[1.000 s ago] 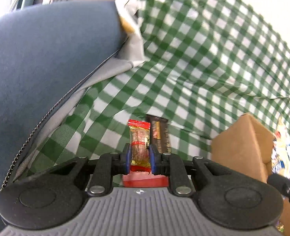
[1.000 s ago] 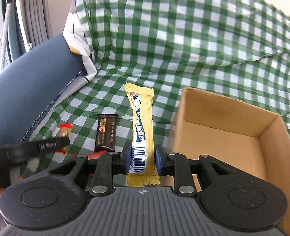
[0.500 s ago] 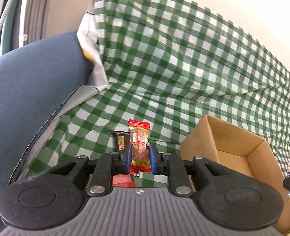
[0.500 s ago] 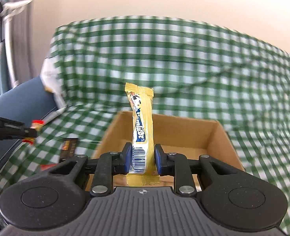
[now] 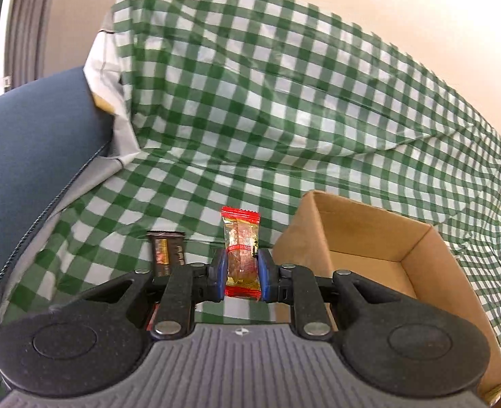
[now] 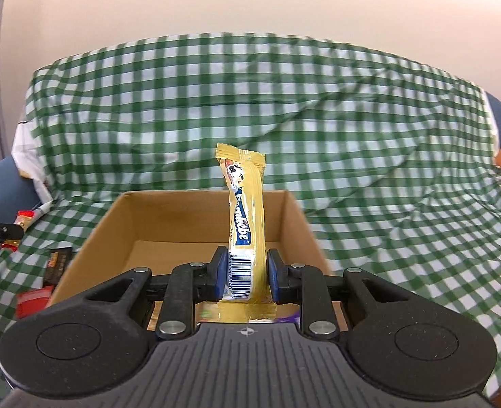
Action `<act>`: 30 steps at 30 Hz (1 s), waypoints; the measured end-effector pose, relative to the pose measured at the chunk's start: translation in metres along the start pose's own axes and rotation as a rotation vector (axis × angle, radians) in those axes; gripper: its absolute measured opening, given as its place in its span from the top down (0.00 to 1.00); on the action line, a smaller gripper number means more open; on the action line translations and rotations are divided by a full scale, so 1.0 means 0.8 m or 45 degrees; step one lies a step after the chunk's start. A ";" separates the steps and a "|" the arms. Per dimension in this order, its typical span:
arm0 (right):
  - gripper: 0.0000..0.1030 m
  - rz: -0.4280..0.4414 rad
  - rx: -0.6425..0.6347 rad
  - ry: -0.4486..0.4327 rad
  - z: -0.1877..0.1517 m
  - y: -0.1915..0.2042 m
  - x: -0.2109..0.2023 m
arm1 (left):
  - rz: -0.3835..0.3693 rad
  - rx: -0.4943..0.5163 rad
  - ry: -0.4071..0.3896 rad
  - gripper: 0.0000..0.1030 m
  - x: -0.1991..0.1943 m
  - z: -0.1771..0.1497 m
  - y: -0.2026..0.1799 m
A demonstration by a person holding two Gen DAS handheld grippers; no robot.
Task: Organize snacks
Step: 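Carry the red candy and yellow bar over the box with both tools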
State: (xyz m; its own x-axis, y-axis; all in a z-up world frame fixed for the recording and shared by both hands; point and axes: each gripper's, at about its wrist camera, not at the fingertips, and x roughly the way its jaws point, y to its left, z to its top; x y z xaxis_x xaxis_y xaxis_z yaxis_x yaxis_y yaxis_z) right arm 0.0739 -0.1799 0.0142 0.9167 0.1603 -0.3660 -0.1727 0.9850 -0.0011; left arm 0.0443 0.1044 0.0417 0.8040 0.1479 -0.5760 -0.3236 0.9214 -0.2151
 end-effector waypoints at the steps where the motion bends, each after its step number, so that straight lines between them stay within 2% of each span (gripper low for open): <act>1: 0.75 -0.009 0.010 0.001 0.000 -0.005 0.000 | -0.010 0.009 -0.006 0.80 0.000 0.000 -0.003; 8: 0.75 -0.054 0.070 0.009 -0.005 -0.027 0.000 | -0.085 0.055 -0.041 0.80 0.003 -0.002 -0.023; 30: 0.75 -0.050 0.025 0.021 -0.002 -0.006 0.011 | -0.198 0.061 -0.088 0.80 -0.003 -0.005 -0.027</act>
State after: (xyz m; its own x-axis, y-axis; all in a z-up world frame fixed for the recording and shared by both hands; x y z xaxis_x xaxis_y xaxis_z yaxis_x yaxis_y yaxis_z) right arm 0.0820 -0.1830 0.0092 0.9165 0.1206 -0.3813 -0.1294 0.9916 0.0025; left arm 0.0475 0.0830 0.0443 0.8754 0.0255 -0.4826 -0.1701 0.9510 -0.2583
